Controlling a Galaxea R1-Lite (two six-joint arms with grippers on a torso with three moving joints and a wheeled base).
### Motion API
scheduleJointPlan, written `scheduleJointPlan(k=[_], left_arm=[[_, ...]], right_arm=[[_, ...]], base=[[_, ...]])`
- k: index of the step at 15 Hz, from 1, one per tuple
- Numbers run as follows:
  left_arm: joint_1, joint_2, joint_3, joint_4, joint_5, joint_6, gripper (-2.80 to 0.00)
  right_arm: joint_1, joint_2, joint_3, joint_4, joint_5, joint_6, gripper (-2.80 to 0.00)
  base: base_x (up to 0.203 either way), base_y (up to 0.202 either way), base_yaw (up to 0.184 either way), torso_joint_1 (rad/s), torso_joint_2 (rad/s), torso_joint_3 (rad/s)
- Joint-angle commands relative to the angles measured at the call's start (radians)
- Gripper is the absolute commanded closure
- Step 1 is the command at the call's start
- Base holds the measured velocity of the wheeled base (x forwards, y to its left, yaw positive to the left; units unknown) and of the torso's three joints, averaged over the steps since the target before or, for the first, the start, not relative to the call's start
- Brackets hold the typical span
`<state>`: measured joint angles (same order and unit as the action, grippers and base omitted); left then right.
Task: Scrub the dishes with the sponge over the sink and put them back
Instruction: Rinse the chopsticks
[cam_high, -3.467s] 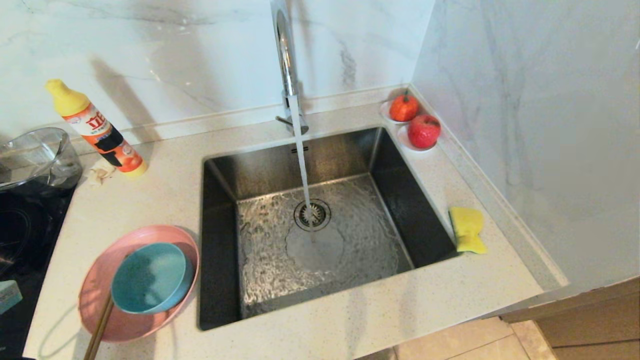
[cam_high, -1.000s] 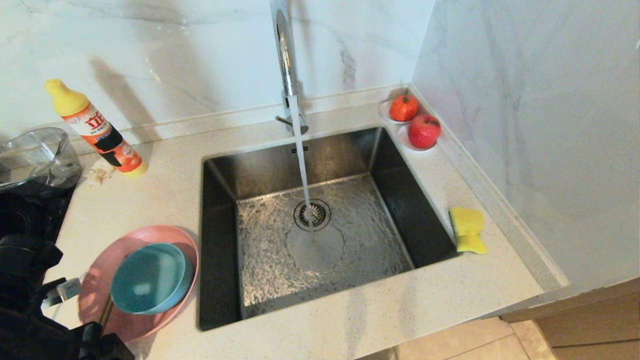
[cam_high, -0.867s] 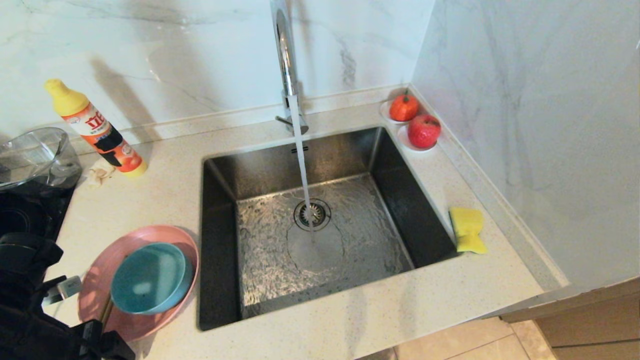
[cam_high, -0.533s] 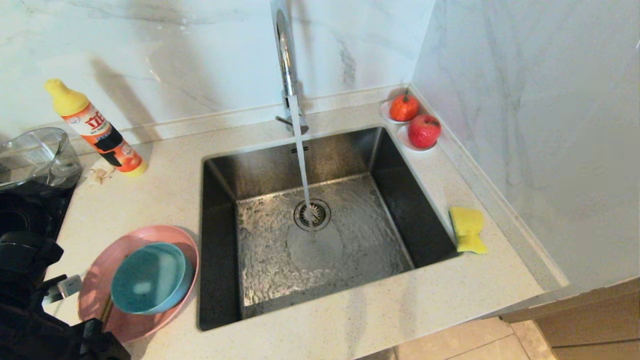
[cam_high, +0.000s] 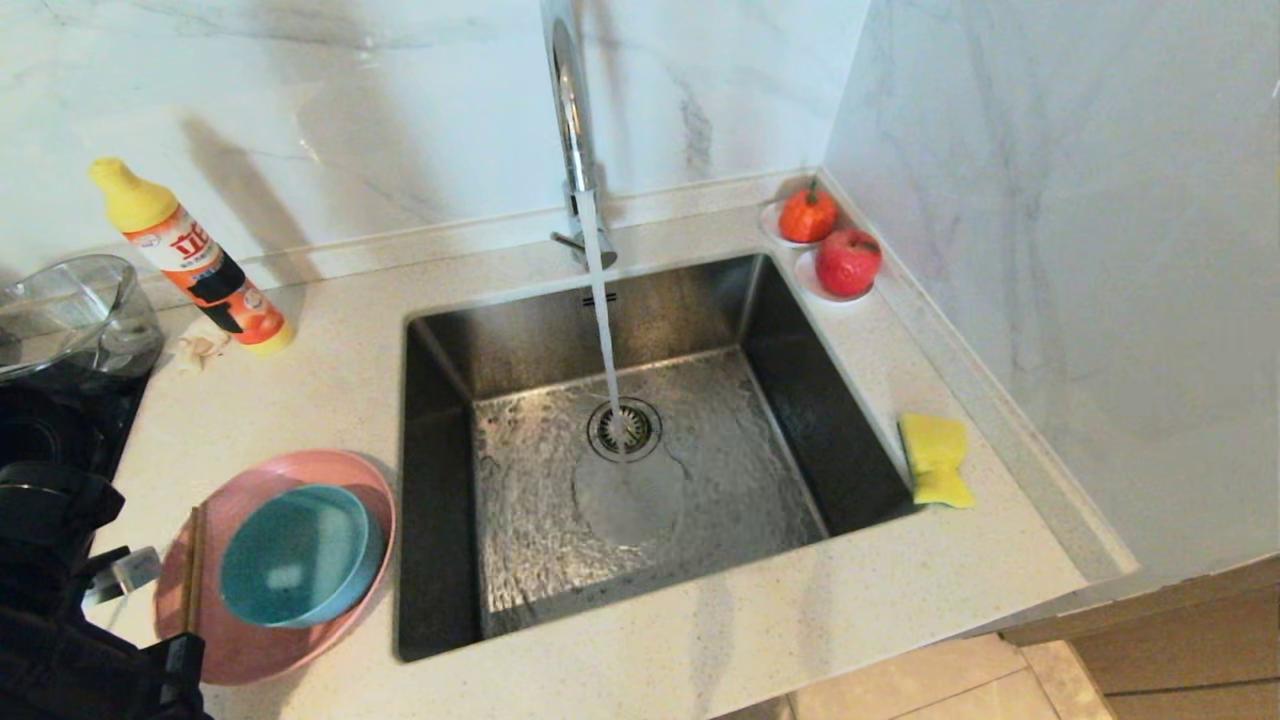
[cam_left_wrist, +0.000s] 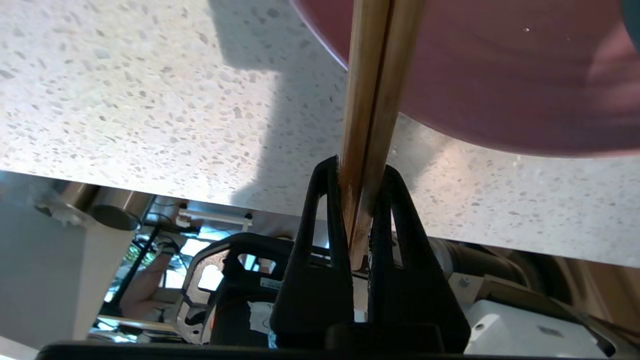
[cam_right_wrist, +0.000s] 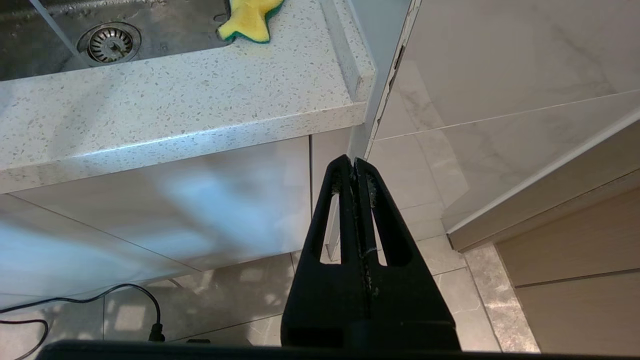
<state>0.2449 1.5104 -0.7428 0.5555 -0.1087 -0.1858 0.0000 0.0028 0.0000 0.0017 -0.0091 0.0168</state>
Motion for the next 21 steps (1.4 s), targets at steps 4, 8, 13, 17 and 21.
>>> scheduleJointPlan(k=[4,8,13,17,21], left_arm=[[-0.001,-0.016,-0.003,0.003,0.000,-0.003,0.00],[-0.001,-0.094,-0.022,0.006,-0.007,-0.004,0.00],[0.016,-0.284,-0.079,0.058,0.001,-0.008,0.00],[0.026,-0.458,-0.140,0.123,0.093,-0.007,0.00],[0.025,-0.543,-0.313,0.123,0.106,-0.044,0.00]], right_arm=[[0.000,0.000,0.000,0.000,0.000,0.000,0.00],[0.000,0.000,0.000,-0.002,0.000,0.000,0.00],[0.000,0.000,0.000,0.000,0.000,0.000,0.00],[0.000,0.000,0.000,-0.002,0.000,0.000,0.00],[0.000,0.000,0.000,0.000,0.000,0.000,0.00]], base=[[0.000,0.000,0.000,0.000,0.00,0.000],[0.000,0.000,0.000,0.000,0.00,0.000],[0.000,0.000,0.000,0.000,0.00,0.000],[0.000,0.000,0.000,0.000,0.00,0.000],[0.000,0.000,0.000,0.000,0.00,0.000]])
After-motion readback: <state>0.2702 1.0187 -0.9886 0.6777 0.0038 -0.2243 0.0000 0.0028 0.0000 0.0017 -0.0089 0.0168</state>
